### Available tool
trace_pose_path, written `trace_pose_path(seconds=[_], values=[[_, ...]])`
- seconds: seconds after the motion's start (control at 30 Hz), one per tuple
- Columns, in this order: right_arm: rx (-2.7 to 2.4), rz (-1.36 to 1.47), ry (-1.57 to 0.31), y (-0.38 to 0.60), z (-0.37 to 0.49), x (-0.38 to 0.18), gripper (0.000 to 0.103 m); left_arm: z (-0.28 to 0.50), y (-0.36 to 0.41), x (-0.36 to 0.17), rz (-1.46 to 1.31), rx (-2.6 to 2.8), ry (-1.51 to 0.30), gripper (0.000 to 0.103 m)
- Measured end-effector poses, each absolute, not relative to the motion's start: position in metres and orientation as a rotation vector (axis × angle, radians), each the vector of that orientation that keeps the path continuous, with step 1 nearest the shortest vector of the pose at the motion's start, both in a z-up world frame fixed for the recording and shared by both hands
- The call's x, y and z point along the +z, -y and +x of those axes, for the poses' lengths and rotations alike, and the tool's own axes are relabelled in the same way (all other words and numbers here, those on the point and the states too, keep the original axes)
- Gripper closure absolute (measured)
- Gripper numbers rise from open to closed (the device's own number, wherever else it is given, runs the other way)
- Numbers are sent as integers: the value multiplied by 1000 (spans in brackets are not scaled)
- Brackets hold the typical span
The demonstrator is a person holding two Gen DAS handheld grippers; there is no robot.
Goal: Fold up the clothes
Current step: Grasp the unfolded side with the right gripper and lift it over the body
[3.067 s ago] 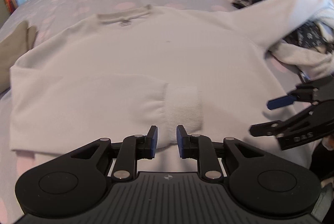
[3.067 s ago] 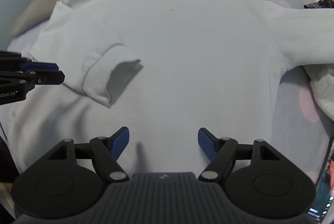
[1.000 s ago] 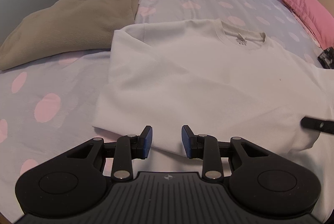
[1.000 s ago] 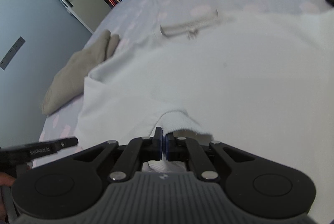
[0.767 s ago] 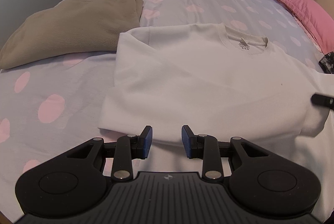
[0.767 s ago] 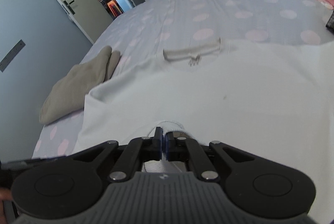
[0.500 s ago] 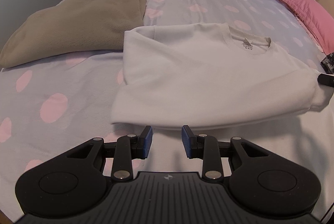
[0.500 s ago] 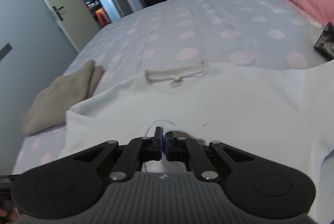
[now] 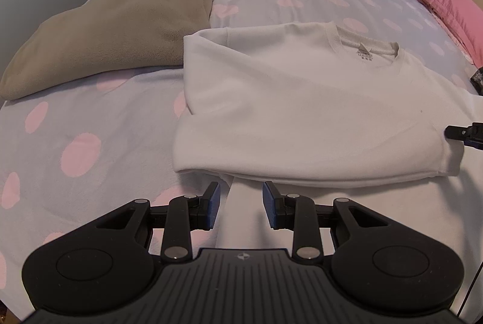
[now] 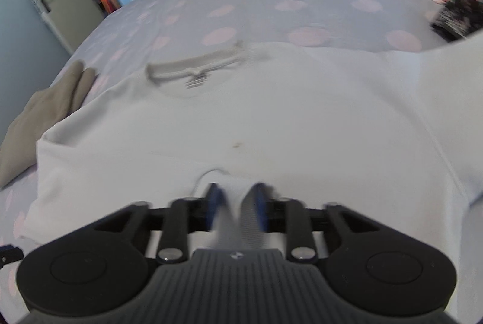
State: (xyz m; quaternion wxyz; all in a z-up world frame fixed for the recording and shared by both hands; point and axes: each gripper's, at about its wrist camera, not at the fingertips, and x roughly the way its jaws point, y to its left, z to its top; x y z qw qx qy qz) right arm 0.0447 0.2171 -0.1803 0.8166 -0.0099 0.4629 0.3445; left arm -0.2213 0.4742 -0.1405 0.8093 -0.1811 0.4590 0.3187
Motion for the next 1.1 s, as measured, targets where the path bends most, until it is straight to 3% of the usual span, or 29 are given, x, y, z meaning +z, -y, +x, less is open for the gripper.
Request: trace_pose_path(seconds=[0.23,0.37,0.5,0.63,0.8,0.87,1.1], values=[[714,114,-1028,-178,49,-185,64,-222,-479,-142,-386,685,-982,74],[748,208,-1078,-164,47,-187,52,-227,-483,-141,-377,679,-985,74],[778,240,-1119,-165,40,-195,51,-231,-487,-141,-367,673,-988,73],[789,272,-1170,-167,34,-208,51,-235,-490,-144,-345,681,-1017,63],[801,322,-1235,-177,25,-227,60,-232,-491,-157,-320,689,-1063,63],[816,336,-1240,-182,22,-227,84,-231,-493,-161,-312,695,-1073,63],[861,344,-1116,-192,31,-180,89,-232,-503,-169,-351,707,-1038,63]])
